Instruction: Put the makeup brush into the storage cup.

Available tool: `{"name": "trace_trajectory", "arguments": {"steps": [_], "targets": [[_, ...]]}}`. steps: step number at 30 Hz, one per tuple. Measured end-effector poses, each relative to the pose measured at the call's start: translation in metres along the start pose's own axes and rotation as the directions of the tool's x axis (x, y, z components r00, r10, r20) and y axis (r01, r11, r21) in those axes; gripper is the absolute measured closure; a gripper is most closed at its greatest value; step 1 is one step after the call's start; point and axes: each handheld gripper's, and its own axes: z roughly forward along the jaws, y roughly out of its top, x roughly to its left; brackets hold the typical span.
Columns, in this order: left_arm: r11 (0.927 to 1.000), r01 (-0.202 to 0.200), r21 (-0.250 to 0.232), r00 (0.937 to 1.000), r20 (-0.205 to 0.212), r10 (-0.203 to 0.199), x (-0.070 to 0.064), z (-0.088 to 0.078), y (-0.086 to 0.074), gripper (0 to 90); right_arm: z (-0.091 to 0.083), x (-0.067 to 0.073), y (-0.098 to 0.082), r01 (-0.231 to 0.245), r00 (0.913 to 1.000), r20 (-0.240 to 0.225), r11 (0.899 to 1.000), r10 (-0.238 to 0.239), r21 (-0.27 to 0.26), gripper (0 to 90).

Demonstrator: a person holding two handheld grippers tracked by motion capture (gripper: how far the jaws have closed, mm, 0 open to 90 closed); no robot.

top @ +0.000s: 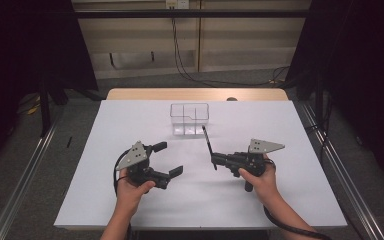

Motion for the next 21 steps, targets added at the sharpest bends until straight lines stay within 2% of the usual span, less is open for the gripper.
{"name": "trace_trajectory", "arguments": {"steps": [12, 21], "targets": [[0.9996, 0.027, -0.003, 0.9992, 0.030, -0.027, -0.005, 0.025, 0.003, 0.0, -0.002, 0.002, 0.001, 0.006, 1.0000, 0.005, 1.000, -0.006, -0.009, 84.8], [0.9993, 0.035, -0.012, 0.9984, 0.045, -0.034, -0.008, 0.035, 0.005, 0.0, 0.002, 0.002, 0.002, 0.009, 1.0000, -0.003, 1.000, -0.009, -0.011, 84.8]]}}
